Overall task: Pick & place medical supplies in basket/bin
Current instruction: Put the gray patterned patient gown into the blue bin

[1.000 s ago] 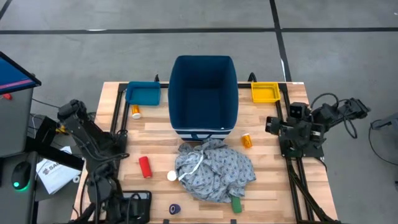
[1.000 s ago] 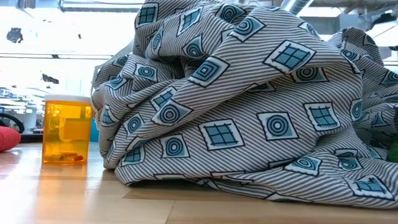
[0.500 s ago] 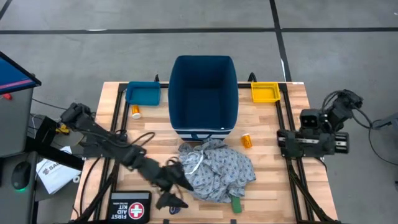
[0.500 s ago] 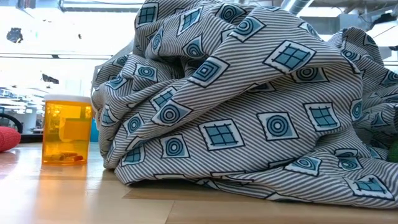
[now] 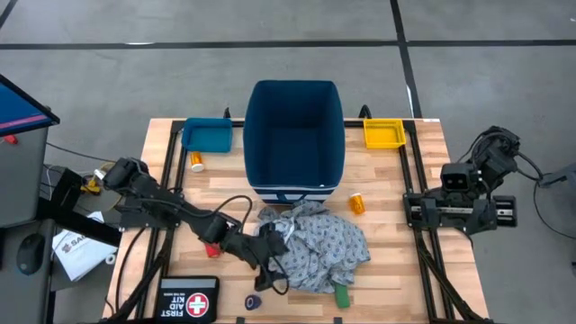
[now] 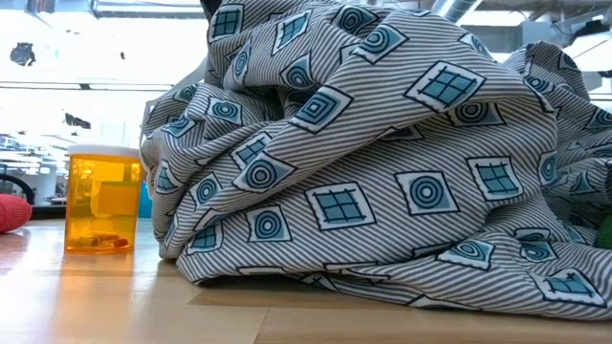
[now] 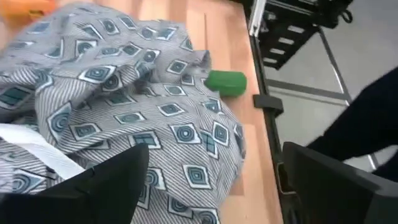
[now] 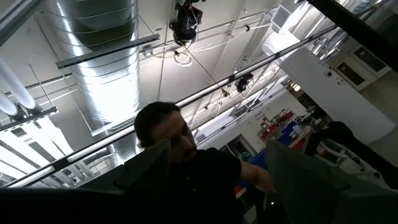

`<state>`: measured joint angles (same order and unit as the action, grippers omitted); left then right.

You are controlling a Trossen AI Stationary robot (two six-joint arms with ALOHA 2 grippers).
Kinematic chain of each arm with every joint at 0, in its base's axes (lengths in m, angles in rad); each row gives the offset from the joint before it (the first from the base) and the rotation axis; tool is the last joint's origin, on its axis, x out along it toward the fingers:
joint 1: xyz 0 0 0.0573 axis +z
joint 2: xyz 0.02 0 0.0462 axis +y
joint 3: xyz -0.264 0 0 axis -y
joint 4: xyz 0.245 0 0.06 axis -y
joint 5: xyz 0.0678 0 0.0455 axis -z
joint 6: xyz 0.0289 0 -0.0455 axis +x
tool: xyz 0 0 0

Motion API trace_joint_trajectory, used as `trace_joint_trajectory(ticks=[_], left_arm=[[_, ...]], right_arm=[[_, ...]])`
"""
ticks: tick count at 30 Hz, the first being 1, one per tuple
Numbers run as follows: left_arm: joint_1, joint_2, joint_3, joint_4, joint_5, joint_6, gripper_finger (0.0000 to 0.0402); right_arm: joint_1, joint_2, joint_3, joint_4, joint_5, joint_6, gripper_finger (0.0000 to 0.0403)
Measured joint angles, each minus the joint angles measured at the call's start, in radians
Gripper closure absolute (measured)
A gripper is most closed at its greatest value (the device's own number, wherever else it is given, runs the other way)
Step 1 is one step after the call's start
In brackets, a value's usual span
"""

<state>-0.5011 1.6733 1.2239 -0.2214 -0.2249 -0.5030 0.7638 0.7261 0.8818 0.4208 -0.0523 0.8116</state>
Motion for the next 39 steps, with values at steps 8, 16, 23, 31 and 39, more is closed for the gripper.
trace_joint_trajectory(ticks=[8, 16, 23, 31, 39], left_arm=[[-0.008, 0.070, -0.002, -0.040, -0.081, -0.084, 0.0035], [-0.029, 0.040, -0.001, -0.145, -0.250, -0.039, 0.0047], [0.038, 0.088, -0.015, -0.140, -0.150, 0.048, 0.0054], [0.097, 0.249, -0.026, -0.022, -0.011, 0.047, 0.0048], [0.108, 0.386, -0.020, 0.085, 0.003, -0.010, 0.0052]], right_arm=[[0.000, 0.000, 0.000, -0.035, 0.040, 0.000, 0.0143], [0.000, 0.007, 0.000, -0.045, 0.053, 0.000, 0.0143], [0.000, 0.014, 0.000, -0.051, 0.053, 0.000, 0.0143], [0.000, 0.036, 0.000, -0.046, 0.061, 0.011, 0.0143], [0.000, 0.054, 0.000, -0.006, 0.067, 0.004, 0.0143]])
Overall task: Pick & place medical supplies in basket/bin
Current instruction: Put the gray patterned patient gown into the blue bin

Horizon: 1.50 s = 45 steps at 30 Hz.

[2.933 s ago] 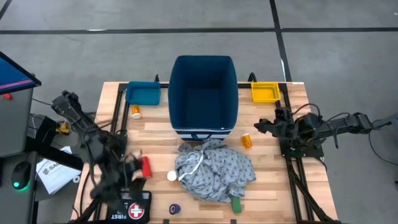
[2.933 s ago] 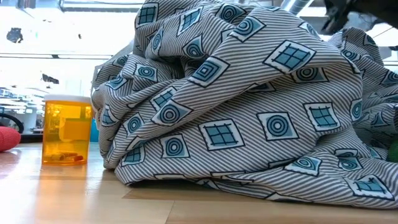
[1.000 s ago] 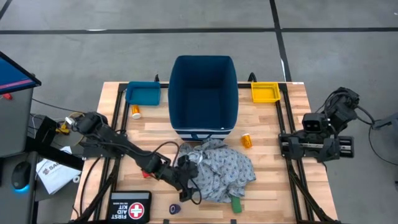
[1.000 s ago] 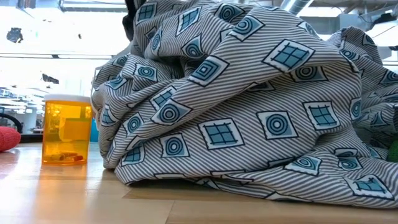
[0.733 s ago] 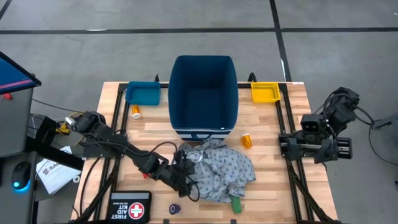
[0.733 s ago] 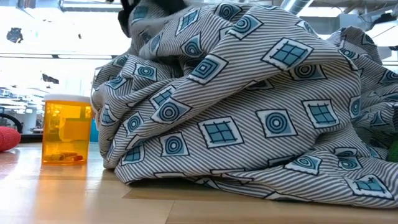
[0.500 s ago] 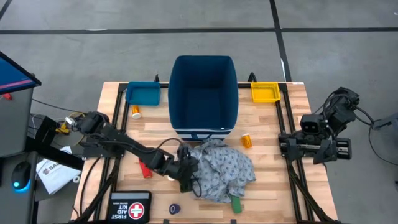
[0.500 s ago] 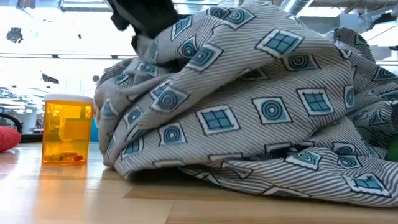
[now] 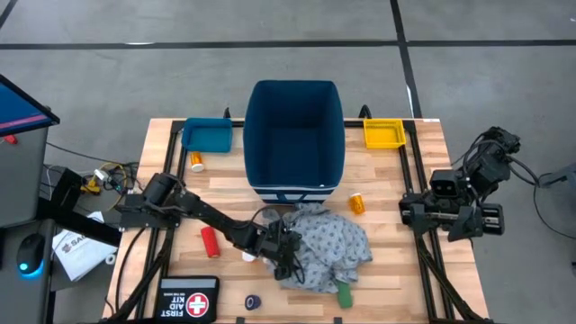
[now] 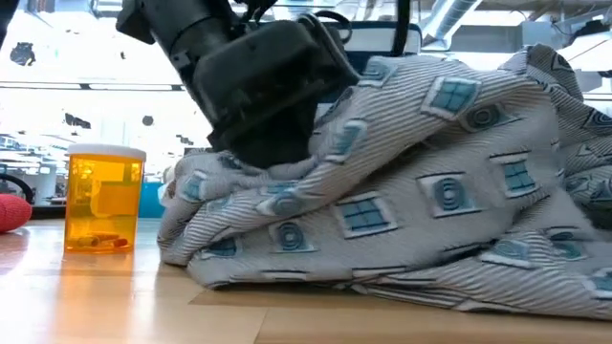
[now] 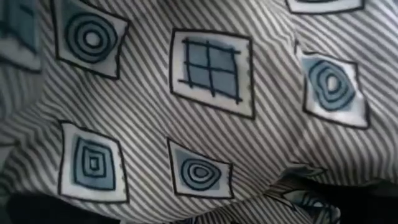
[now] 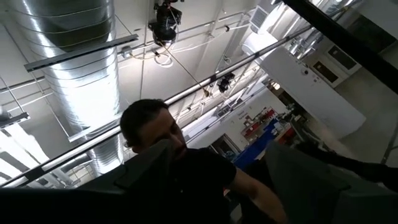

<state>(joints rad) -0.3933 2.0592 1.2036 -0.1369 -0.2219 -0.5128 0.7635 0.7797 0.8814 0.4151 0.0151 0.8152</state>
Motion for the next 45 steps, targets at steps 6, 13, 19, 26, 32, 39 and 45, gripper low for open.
trace_joint_trajectory(ticks=[6, 13, 19, 26, 32, 39, 45], left_arm=[[0.003, 0.029, 0.004, 0.030, 0.028, -0.109, 0.0056], [0.010, 0.031, 0.004, 0.021, -0.009, -0.151, 0.0114], [0.008, 0.031, 0.002, 0.008, -0.019, -0.167, 0.0229], [0.008, 0.025, 0.000, 0.011, -0.016, -0.216, 0.0368], [-0.015, -0.053, -0.012, -0.010, 0.002, -0.209, 0.0368], [-0.066, -0.186, -0.012, -0.052, -0.128, -0.204, 0.0368], [-0.074, -0.277, -0.012, -0.047, -0.209, -0.154, 0.0368]], right_arm=[[0.001, 0.019, 0.000, 0.028, 0.013, -0.001, 0.0143], [0.001, 0.043, 0.000, 0.042, 0.013, -0.004, 0.0143], [0.001, 0.045, 0.000, 0.045, 0.014, -0.003, 0.0143], [0.001, 0.045, 0.000, 0.044, 0.038, -0.003, 0.0143], [0.001, 0.045, 0.000, 0.047, 0.057, -0.003, 0.0143], [0.001, 0.045, 0.000, 0.049, 0.065, -0.020, 0.0143], [0.001, 0.045, 0.000, 0.048, 0.065, -0.033, 0.0143]])
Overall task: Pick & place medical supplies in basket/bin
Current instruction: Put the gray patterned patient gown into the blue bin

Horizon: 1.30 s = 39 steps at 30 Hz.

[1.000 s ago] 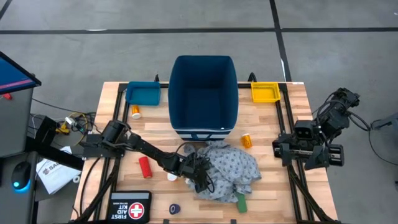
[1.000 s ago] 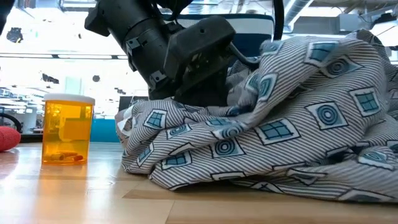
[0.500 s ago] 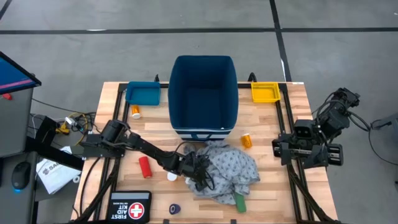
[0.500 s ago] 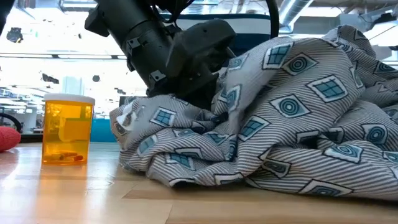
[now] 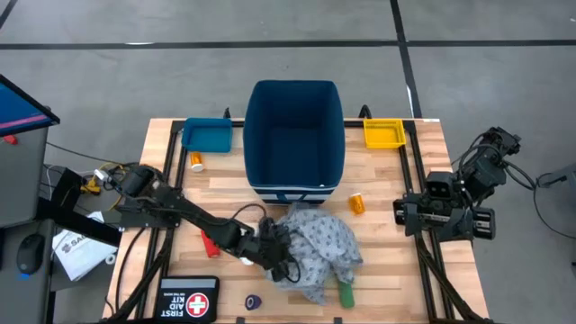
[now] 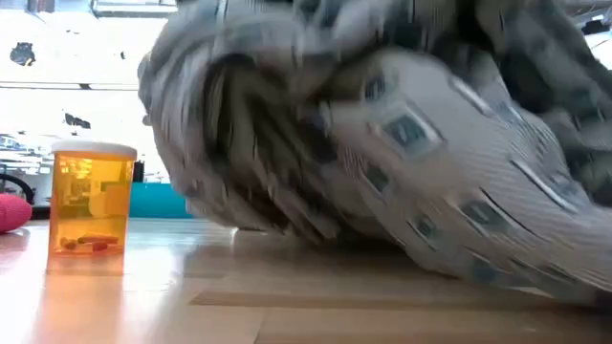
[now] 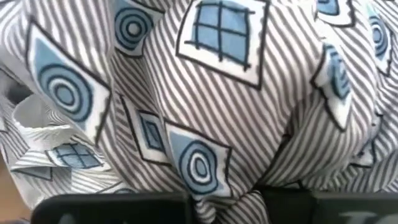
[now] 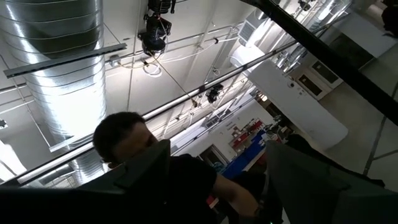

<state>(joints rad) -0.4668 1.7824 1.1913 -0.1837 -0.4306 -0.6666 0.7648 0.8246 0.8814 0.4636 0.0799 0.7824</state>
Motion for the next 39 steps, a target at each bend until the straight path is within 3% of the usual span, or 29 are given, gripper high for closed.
trace_joint_trajectory(ticks=[14, 18, 25, 34, 39], left_arm=[[0.007, -0.189, 0.003, 0.082, -0.042, 0.130, 0.0368], [0.003, -0.256, 0.003, 0.112, 0.000, 0.191, 0.0368], [-0.001, -0.380, 0.005, 0.290, 0.057, 0.277, 0.0368], [0.081, -0.496, 0.006, 0.694, 0.051, 0.491, 0.0368], [0.162, -0.573, 0.049, 0.711, 0.109, 0.635, 0.0368]], right_arm=[[0.001, 0.000, 0.000, -0.007, 0.000, -0.051, 0.0143], [0.001, 0.000, 0.000, -0.007, 0.000, -0.061, 0.0143], [0.001, 0.000, 0.000, -0.006, 0.004, -0.087, 0.0143], [0.001, 0.000, 0.000, -0.006, 0.020, -0.125, 0.0143], [0.001, 0.000, 0.000, -0.006, 0.026, -0.139, 0.0143]])
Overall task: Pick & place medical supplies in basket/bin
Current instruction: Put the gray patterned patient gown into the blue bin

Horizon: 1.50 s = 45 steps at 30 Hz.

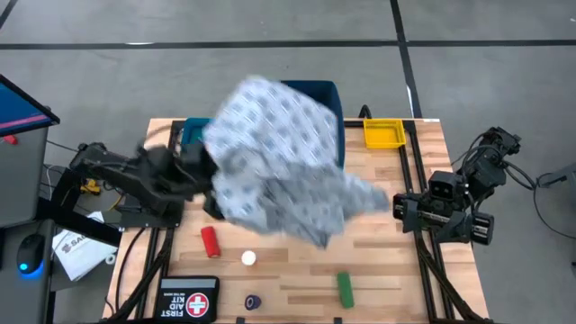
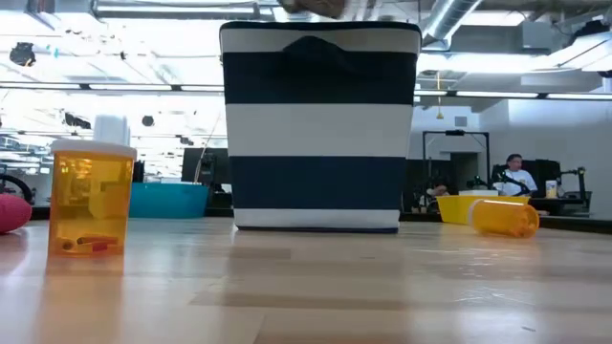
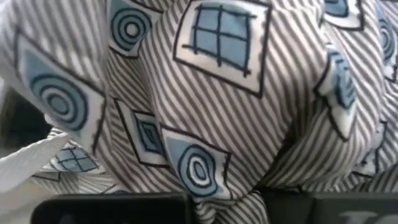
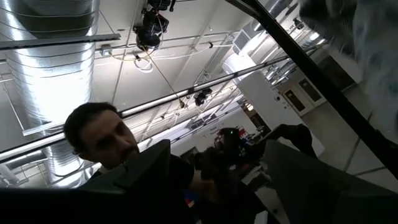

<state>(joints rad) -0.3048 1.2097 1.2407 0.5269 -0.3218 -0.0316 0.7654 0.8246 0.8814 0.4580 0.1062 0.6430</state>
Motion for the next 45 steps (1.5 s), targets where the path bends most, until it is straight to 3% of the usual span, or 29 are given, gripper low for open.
trace_joint_trajectory(ticks=[7, 13, 17, 22, 28, 30, 34, 40, 45], left_arm=[[0.145, -0.023, 0.135, -0.030, 0.068, 0.211, 0.0368], [0.306, 0.113, 0.224, 0.030, 0.085, 0.218, 0.0368], [0.377, 0.235, 0.328, 0.079, 0.046, 0.309, 0.0368], [0.409, 0.349, 0.446, 0.062, -0.167, 0.462, 0.0368], [0.365, 0.429, 0.443, -0.003, -0.565, 0.660, 0.0368], [0.355, 0.450, 0.434, -0.005, -0.582, 0.627, 0.0368], [0.343, 0.489, 0.431, -0.013, -0.724, 0.498, 0.0368], [0.362, 0.533, 0.431, -0.042, -0.807, 0.307, 0.0368], [0.374, 0.536, 0.432, -0.347, -0.836, -0.006, 0.0368]], right_arm=[[-0.001, -0.002, 0.000, 0.004, 0.004, -0.037, 0.0143], [-0.001, -0.002, 0.000, 0.009, 0.005, -0.071, 0.0143], [-0.002, -0.002, 0.000, 0.012, 0.009, -0.098, 0.0143], [-0.002, -0.002, 0.000, 0.022, 0.009, -0.128, 0.0143], [-0.002, -0.002, 0.000, 0.040, 0.011, -0.194, 0.0143], [-0.002, -0.002, 0.000, 0.052, 0.011, -0.209, 0.0143], [-0.002, -0.002, 0.000, 0.051, 0.010, -0.209, 0.0143], [-0.002, -0.002, 0.000, 0.048, 0.008, -0.210, 0.0143], [0.005, 0.001, 0.000, 0.049, 0.005, -0.251, 0.0143]])
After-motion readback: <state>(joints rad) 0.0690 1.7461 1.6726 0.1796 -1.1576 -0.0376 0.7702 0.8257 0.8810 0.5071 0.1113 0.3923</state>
